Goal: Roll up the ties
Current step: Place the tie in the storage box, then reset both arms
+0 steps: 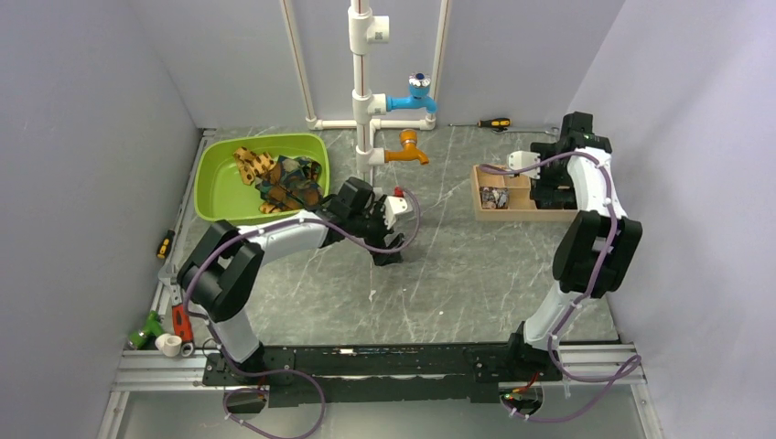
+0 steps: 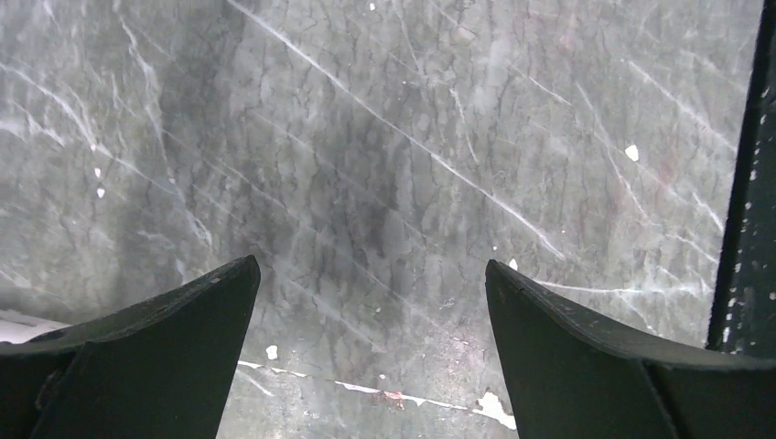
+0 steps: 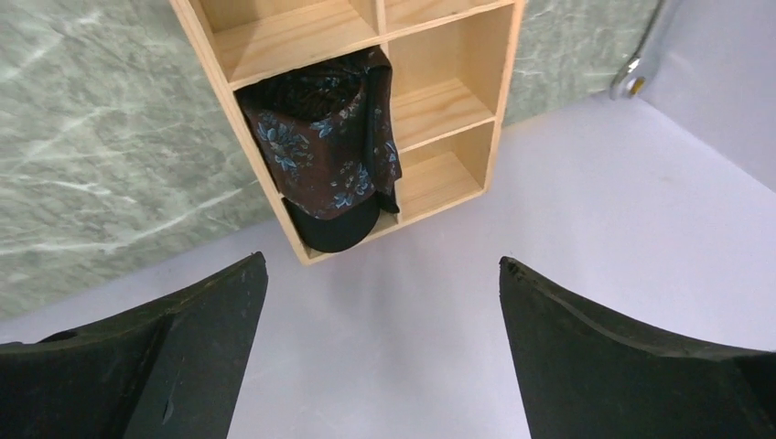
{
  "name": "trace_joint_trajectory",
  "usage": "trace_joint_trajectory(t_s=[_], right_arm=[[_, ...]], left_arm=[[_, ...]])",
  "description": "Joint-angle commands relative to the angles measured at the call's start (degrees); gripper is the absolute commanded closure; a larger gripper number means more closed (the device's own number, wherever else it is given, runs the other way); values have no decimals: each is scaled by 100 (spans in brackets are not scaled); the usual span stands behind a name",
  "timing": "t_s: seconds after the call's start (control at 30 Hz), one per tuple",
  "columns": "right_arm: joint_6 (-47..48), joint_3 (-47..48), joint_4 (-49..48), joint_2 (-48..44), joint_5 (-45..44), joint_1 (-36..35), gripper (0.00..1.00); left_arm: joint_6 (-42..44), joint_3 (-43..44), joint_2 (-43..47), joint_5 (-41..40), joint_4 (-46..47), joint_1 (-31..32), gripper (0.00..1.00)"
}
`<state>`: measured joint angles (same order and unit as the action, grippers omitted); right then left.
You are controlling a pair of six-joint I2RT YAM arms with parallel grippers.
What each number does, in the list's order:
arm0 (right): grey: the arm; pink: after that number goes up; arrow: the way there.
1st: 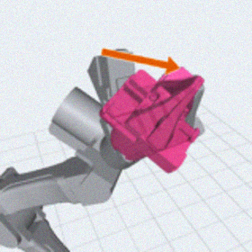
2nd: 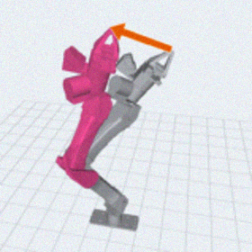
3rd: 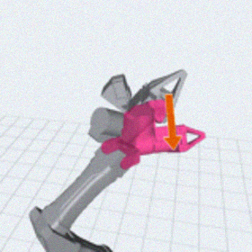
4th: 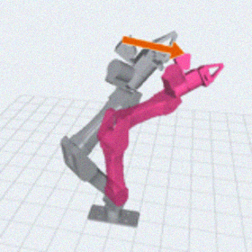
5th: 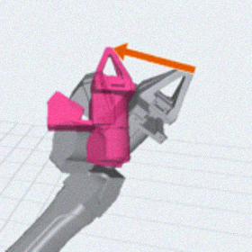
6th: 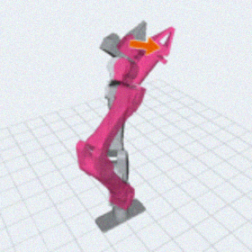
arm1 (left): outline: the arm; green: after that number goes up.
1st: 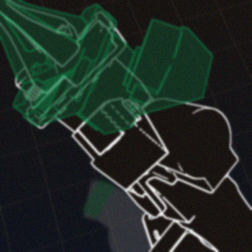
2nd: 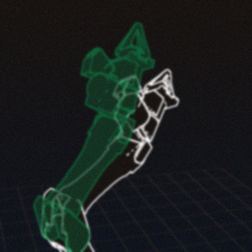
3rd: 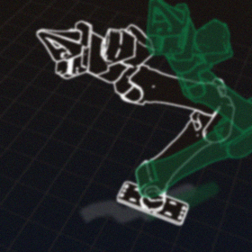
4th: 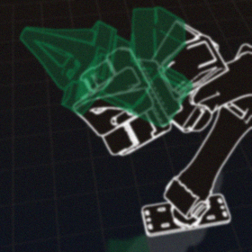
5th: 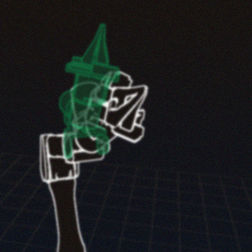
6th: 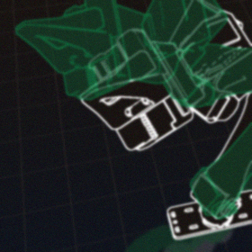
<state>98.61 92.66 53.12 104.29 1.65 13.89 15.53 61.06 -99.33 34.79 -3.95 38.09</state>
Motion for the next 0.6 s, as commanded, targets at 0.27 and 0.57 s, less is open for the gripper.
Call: trace_joint_trajectory(t_s=[0.27,0.57], right_arm=[[-2223,-381,-228,-1844,1371,-577,0],[-5852,-1062,-1278,-3019,2300,-671,0]], left_arm=[[953,-164,1967,-1204,-822,352,1],[607,485,3502,-1610,-3004,-915,1]])
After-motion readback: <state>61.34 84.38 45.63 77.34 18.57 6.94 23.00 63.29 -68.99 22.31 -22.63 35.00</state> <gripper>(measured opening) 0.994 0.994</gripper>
